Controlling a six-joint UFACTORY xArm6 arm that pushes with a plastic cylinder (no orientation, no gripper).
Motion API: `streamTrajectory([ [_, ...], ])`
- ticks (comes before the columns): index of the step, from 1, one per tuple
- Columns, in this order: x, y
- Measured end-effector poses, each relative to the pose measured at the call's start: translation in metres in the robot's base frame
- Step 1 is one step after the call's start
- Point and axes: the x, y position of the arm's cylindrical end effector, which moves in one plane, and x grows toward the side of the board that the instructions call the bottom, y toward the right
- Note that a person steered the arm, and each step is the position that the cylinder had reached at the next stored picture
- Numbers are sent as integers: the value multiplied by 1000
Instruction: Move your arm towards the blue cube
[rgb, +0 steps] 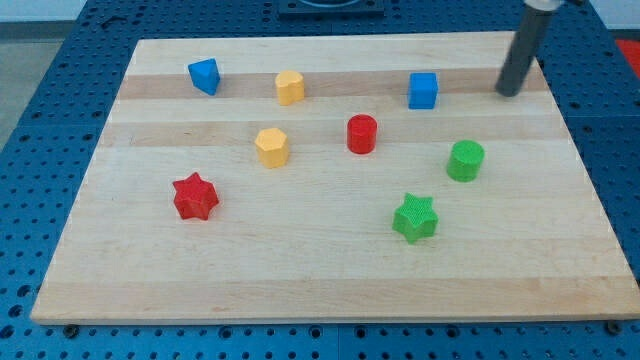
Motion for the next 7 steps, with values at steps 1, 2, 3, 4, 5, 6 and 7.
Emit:
streamTrajectory([
  [1, 0, -28],
  [2, 0, -28],
  [3, 0, -35],
  [4, 0, -33],
  [5, 16, 27],
  [6, 49, 110],
  [7, 81, 131],
])
